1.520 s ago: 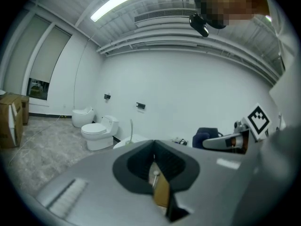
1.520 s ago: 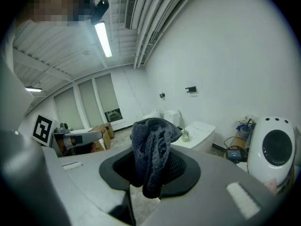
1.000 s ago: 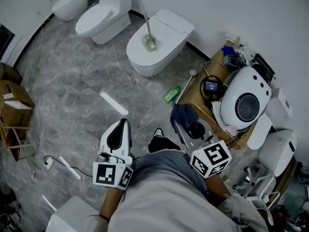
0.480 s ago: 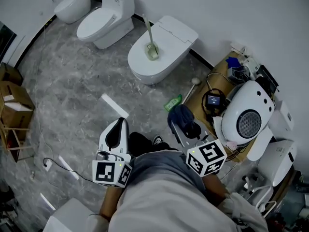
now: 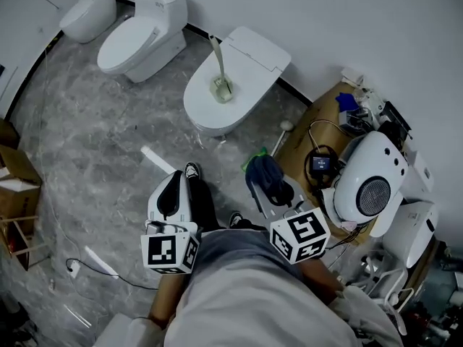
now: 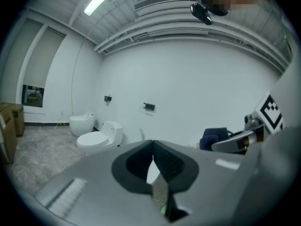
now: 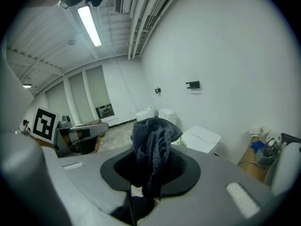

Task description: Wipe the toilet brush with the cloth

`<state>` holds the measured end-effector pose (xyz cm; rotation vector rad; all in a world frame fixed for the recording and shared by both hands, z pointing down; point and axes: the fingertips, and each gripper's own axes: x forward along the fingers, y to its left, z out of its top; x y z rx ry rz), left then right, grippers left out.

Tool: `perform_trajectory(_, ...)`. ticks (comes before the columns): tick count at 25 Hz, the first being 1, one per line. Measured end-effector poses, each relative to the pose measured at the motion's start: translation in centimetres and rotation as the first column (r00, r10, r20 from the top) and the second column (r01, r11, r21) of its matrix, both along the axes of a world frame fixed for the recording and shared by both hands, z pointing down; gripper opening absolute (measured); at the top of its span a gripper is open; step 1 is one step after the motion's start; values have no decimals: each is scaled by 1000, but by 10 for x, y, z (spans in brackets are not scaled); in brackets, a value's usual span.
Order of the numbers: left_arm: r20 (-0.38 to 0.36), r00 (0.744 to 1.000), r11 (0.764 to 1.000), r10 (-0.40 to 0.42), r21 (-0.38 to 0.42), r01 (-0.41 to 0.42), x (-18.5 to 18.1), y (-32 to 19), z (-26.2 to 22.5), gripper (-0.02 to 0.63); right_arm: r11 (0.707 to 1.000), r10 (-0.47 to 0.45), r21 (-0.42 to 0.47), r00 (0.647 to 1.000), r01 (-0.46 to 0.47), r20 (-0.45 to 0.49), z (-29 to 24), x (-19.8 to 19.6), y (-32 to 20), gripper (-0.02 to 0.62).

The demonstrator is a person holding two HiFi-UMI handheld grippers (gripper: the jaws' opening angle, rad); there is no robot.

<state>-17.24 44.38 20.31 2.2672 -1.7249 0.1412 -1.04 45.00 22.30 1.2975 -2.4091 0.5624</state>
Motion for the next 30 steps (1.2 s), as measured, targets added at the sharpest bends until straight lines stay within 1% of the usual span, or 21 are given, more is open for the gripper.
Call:
perform_trajectory(5,-17,997,996,79,34,-78,-18,-77,-16,0,997,70,-14,998,-70,-6,-4,-19,-57,87)
perform_trajectory(8,-27,992,992,121,39,-120,-32,-114,-26,0,994,109,-27,994,-109,-10,-9,-32,-83,87)
perform_trajectory(12,-36,983,983,180,45,-178,-50,-158,-32,0,987,156,-22,987,-157,-24,-15,-50,-117,87)
perform_trajectory(16,-65,969,971,239,48,-236,-60,-192,-30,0,978,205,-19,978,-205,-30,-16,-63,-144,87)
perform_trajectory(19,-85,949,953,302,51,-299,-64,-215,-30,0,972,233,-13,972,-234,-37,-18,-74,-162,87)
perform_trajectory(21,-86,939,942,334,52,-330,-67,-230,-29,0,968,252,-10,967,-252,-39,-18,-80,-172,87)
perform_trajectory(23,-77,934,937,348,60,-344,-70,-243,-31,0,964,266,-8,963,-267,-44,-18,-84,-180,87)
perform_trajectory(26,-71,934,935,351,72,-346,-76,-261,-34,0,960,280,-7,958,-281,-54,-16,-90,-191,87)
perform_trajectory(30,-69,930,932,362,56,-358,-72,-285,-27,0,957,290,-9,956,-291,-45,-14,-93,-207,87)
